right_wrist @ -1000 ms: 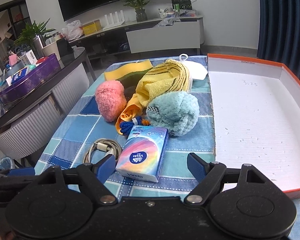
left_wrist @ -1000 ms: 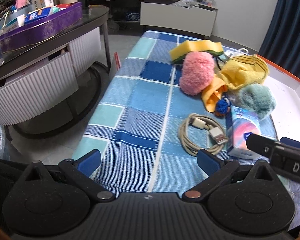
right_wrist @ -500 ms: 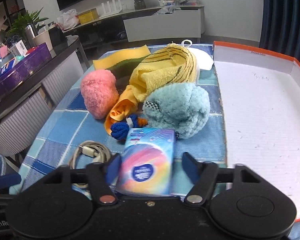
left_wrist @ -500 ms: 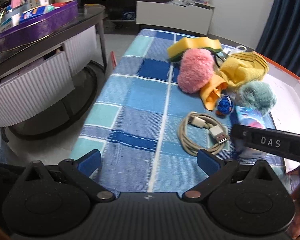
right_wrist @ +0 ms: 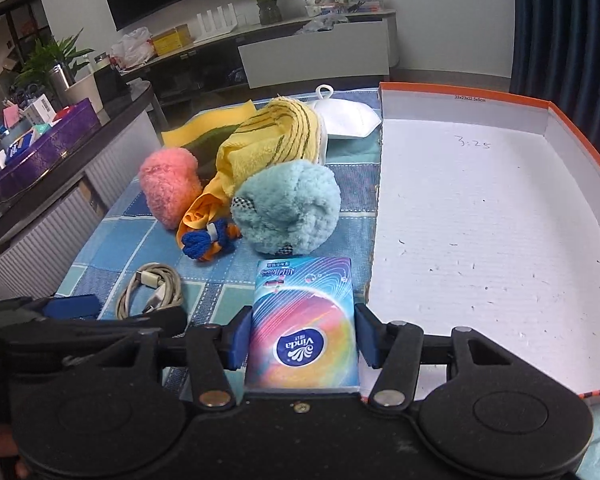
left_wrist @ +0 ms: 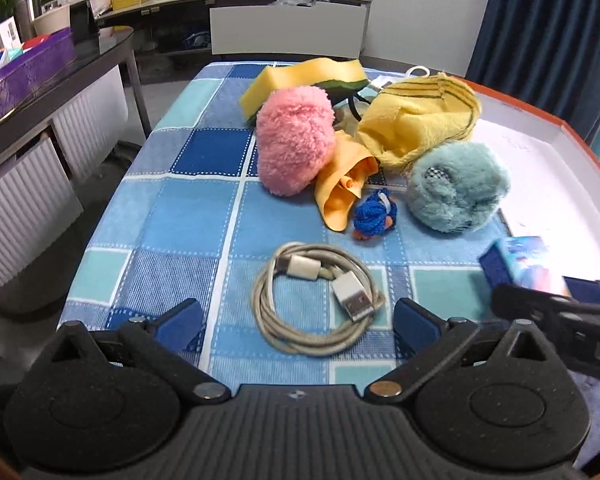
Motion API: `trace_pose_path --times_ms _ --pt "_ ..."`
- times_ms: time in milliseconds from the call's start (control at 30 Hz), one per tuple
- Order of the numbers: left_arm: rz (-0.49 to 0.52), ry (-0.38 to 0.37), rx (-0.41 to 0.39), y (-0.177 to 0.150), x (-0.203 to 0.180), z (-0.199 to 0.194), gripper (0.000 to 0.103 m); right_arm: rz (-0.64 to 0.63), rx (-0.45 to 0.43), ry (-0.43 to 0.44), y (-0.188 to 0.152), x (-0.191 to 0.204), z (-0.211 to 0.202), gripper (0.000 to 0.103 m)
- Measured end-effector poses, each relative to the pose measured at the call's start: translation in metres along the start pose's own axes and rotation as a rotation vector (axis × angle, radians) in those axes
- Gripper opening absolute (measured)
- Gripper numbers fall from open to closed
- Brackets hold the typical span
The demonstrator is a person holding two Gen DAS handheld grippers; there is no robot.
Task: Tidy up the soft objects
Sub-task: 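Grasp the coiled white cable with the left gripper while the right gripper lifts the tissue pack, then carry the cable and tissue pack into the white box and open both grippers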
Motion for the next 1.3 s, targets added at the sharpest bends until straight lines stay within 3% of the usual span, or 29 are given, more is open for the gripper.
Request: trace_pose_path --times_ms 67,133,167,733,1300 --pt "0.007 -0.004 -0.019 0.002 0.001 0.002 0.098 0.005 -0.004 0.007 0.001 -0.002 -0.003 0.065" --pt "0.029 -0.010 -0.043 0.005 0.000 0.001 0.084 0.010 -0.009 0.012 0.003 -0.002 -0.006 0.065" --pt "0.041 -0.014 -0.051 0.006 -0.001 -0.001 0.073 0.016 -0.012 0.024 0.004 -0.002 -0.007 0.065" --pt "0.027 -0.071 -0.118 0.027 -0.014 -0.049 0.072 0.003 -0.064 0.075 0.020 0.000 -0.039 0.064" --pt "0.089 -0.172 -0.146 0.070 -0.075 -0.062 0.072 0.066 -0.156 -0.029 0.060 -0.050 -0.077 0.064"
Point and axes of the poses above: each gripper's, at about its wrist camera, not at the fingertips, and z roughly the way its jaws point, x to its left, y to its top, the point moved 10 cm from there along z, roughly the way its jaws point, and after that the axes turned 2 degrees about x, right-handed, at the moved point
